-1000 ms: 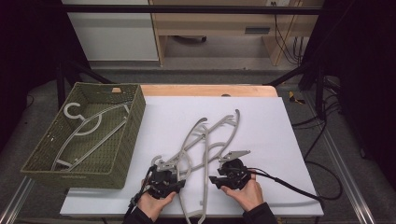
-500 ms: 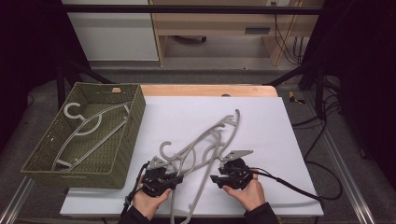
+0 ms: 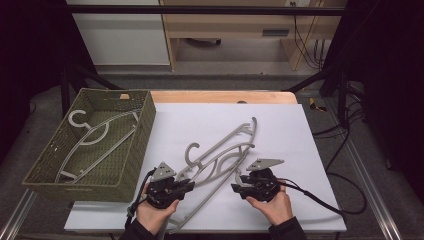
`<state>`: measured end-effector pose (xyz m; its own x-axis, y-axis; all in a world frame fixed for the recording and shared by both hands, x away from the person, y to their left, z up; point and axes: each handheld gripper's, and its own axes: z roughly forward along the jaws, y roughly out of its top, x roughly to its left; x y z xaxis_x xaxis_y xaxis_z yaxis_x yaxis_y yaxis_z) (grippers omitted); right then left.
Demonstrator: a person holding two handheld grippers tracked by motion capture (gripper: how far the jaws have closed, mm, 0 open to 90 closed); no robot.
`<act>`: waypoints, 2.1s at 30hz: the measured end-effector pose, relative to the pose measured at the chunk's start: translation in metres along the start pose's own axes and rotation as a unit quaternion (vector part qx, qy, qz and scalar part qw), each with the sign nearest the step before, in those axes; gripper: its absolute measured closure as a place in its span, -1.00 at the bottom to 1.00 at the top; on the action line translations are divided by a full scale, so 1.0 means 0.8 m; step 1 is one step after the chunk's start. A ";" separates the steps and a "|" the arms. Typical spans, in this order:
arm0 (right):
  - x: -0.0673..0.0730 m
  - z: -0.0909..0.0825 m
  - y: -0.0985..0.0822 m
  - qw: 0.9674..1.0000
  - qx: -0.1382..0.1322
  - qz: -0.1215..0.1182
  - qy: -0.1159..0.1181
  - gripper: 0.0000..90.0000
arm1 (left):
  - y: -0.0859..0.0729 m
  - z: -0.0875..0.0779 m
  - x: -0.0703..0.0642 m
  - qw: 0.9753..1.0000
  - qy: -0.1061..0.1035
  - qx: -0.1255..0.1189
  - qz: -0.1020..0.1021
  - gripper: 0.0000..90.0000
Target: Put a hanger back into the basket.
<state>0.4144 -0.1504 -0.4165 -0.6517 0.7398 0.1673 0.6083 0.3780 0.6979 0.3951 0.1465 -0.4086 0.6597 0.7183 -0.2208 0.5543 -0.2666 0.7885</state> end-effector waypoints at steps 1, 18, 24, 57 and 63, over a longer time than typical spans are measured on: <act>-0.002 -0.005 0.000 1.000 -0.003 0.002 0.000 0.18 | 0.003 -0.004 -0.001 1.000 0.001 -0.003 0.004 0.77; -0.035 -0.044 -0.020 0.995 -0.090 -0.022 -0.041 -0.63 | 0.079 -0.071 0.001 0.995 0.012 -0.039 0.092 0.77; -0.043 -0.053 -0.025 0.991 -0.124 -0.016 -0.051 -0.83 | 0.102 -0.104 0.015 0.992 0.029 -0.052 0.111 0.77; -0.054 -0.078 -0.026 0.984 -0.169 -0.017 -0.062 -0.90 | 0.142 -0.235 0.186 0.982 0.161 -0.074 0.070 0.77; -0.055 -0.079 -0.025 0.984 -0.168 -0.016 -0.063 -0.90 | 0.131 -0.249 0.227 0.980 0.181 -0.068 0.051 0.77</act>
<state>0.4020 -0.2257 -0.3939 -0.5944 0.8012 0.0688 0.3900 0.2124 0.8960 0.4716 0.3772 -0.2519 0.4720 0.8795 0.0615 0.4051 -0.2783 0.8709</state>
